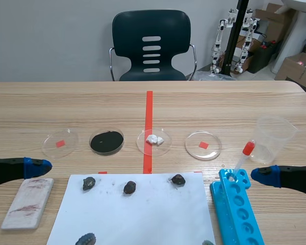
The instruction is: Pick up the middle mineral with the left hand
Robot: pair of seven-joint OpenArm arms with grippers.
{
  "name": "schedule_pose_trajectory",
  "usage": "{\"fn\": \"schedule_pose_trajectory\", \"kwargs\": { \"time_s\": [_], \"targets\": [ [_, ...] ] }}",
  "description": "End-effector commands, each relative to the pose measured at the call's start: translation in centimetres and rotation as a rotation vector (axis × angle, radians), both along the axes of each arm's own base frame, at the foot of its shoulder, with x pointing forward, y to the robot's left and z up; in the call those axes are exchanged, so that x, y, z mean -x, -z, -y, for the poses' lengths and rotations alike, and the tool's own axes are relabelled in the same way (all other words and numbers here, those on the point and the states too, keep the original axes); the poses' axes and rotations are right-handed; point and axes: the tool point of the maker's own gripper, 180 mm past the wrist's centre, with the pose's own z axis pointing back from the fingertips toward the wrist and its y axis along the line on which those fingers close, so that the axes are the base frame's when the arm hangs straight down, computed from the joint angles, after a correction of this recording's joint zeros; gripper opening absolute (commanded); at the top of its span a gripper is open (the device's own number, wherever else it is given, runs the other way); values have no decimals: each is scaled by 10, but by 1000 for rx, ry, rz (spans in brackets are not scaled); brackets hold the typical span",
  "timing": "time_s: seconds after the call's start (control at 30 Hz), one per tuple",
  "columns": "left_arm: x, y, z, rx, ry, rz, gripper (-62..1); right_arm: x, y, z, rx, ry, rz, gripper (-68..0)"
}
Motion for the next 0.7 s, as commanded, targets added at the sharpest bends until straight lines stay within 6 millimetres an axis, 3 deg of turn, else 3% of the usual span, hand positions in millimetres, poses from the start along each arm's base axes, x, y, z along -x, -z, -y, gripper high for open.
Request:
{"fn": "schedule_pose_trajectory", "kwargs": {
  "time_s": [0.0, 0.4, 0.67],
  "targets": [
    [-3, -9, 3, 29, -3, 25, 14, -3, -7, 0, -17, -1, 24, 4],
    [-7, -11, -1, 31, -32, 39, 14, -3, -7, 0, -17, -1, 24, 4],
    [-43, -7, -9, 84, -153, -70, 14, -3, -7, 0, -17, -1, 24, 4]
  ]
}}
